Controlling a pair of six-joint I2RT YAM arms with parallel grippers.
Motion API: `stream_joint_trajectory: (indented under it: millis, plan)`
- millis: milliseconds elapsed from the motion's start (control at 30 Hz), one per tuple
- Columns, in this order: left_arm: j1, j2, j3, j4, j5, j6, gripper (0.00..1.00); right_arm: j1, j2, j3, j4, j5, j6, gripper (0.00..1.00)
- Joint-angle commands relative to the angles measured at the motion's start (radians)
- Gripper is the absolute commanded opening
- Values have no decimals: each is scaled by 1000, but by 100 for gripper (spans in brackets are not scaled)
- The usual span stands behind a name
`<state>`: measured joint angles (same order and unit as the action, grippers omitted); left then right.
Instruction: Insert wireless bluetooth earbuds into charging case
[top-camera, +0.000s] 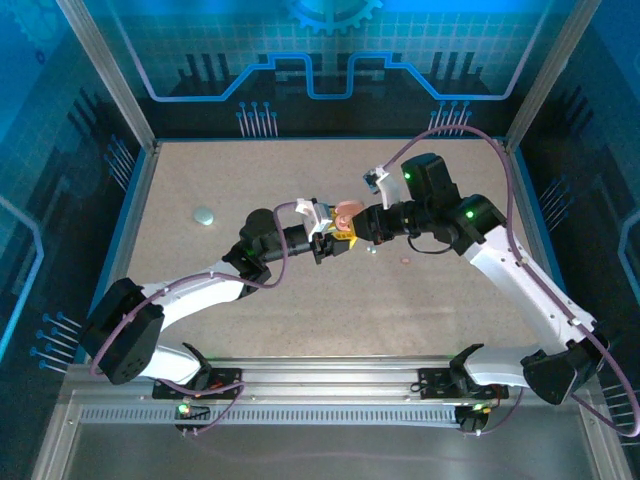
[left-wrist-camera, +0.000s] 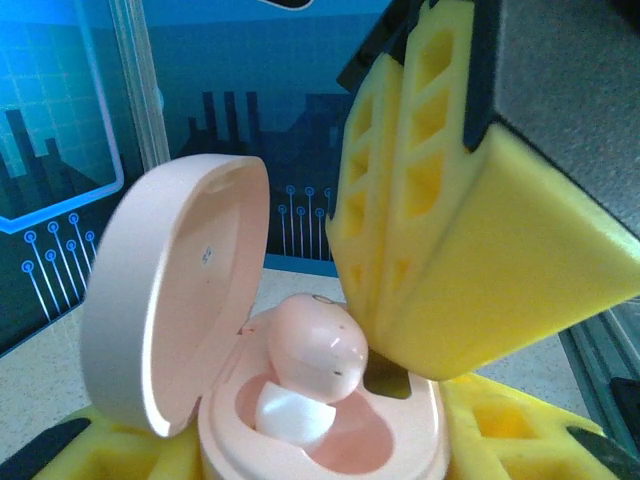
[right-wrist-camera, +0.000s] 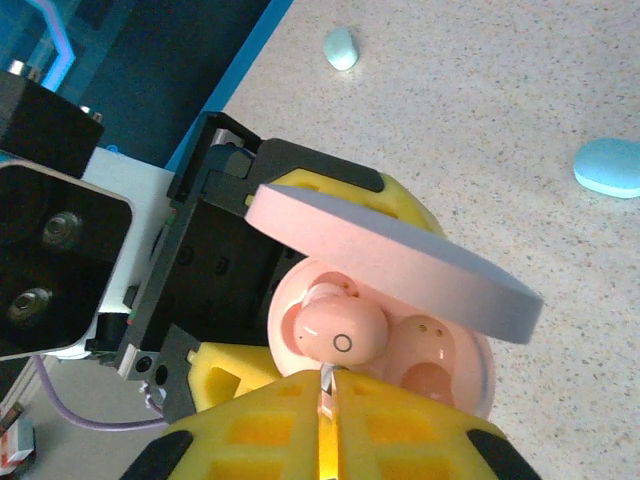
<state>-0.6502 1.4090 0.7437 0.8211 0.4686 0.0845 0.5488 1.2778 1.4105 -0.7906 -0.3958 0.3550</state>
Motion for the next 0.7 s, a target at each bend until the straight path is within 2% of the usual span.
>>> stream_joint_trajectory:
  millis: [0, 333, 667]
  plan:
    - [-1, -13, 8, 56, 32, 17, 31, -10, 8, 38, -52, 36, -39, 14]
    - [-2, -9, 10, 62, 40, 15, 30, -11, 8, 50, -54, 90, -34, 15]
    - [-4, -6, 15, 45, 54, 21, 30, -10, 22, 50, -6, 89, -7, 15]
